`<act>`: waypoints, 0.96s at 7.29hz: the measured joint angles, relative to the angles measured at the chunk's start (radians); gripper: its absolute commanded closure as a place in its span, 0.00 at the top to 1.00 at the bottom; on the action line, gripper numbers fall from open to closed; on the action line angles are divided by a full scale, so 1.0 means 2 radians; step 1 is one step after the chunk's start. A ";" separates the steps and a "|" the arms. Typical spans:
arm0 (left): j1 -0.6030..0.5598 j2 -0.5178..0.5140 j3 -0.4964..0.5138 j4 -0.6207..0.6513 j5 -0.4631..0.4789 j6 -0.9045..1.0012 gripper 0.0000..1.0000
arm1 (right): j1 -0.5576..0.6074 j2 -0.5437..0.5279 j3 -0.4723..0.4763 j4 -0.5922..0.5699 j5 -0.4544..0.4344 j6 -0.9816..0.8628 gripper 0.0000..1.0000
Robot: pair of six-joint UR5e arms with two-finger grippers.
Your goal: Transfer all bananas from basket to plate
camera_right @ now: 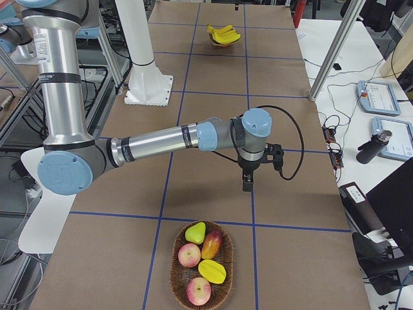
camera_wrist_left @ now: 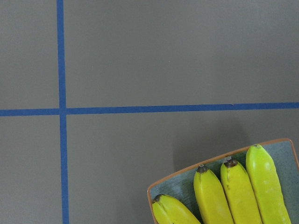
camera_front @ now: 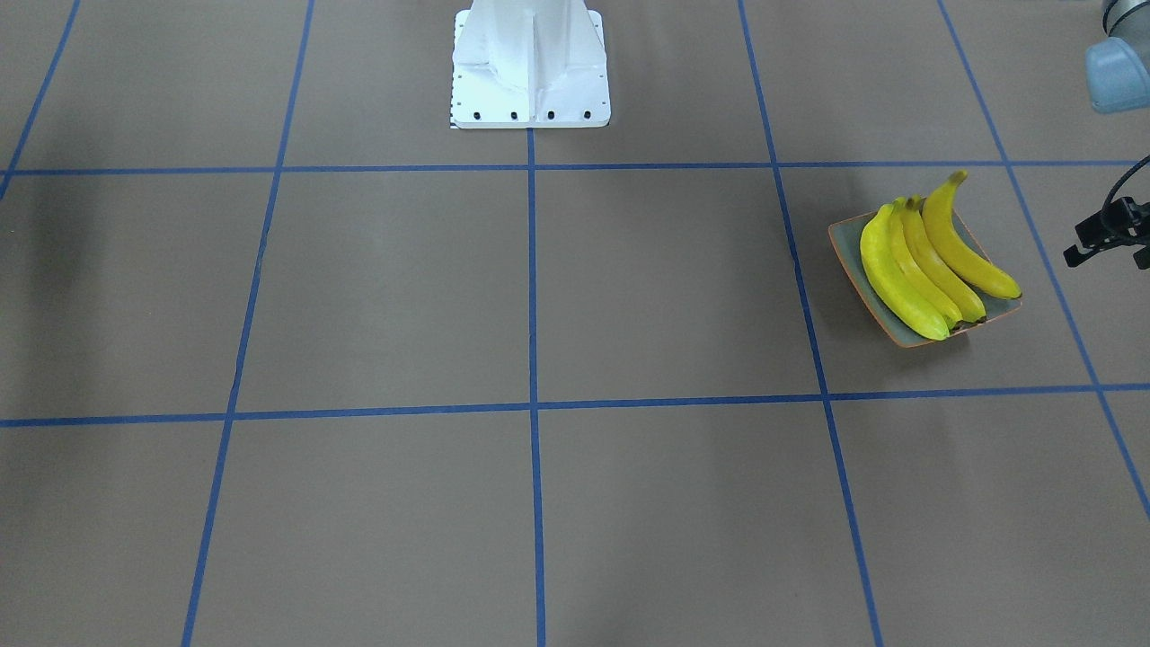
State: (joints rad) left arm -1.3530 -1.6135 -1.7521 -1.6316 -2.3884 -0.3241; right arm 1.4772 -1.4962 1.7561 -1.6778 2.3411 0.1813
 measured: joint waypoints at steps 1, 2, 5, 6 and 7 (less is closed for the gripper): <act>0.000 0.001 0.000 0.000 0.000 0.000 1.00 | 0.000 -0.001 0.001 0.000 0.007 0.000 1.00; 0.000 0.002 0.000 0.000 0.000 0.000 1.00 | 0.001 -0.002 0.001 0.000 0.015 0.001 1.00; 0.000 0.004 0.000 -0.001 0.000 -0.001 1.00 | 0.008 -0.008 0.001 0.001 0.047 0.001 1.00; 0.000 0.005 0.000 -0.001 0.001 -0.001 1.00 | 0.011 -0.013 0.002 0.002 0.052 0.001 1.00; 0.000 0.006 -0.001 -0.001 0.000 -0.001 1.00 | 0.013 -0.016 0.004 0.002 0.054 0.001 1.00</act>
State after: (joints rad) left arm -1.3540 -1.6015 -1.7549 -1.6327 -2.3876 -0.3266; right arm 1.5030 -1.5284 1.7634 -1.6734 2.4490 0.1825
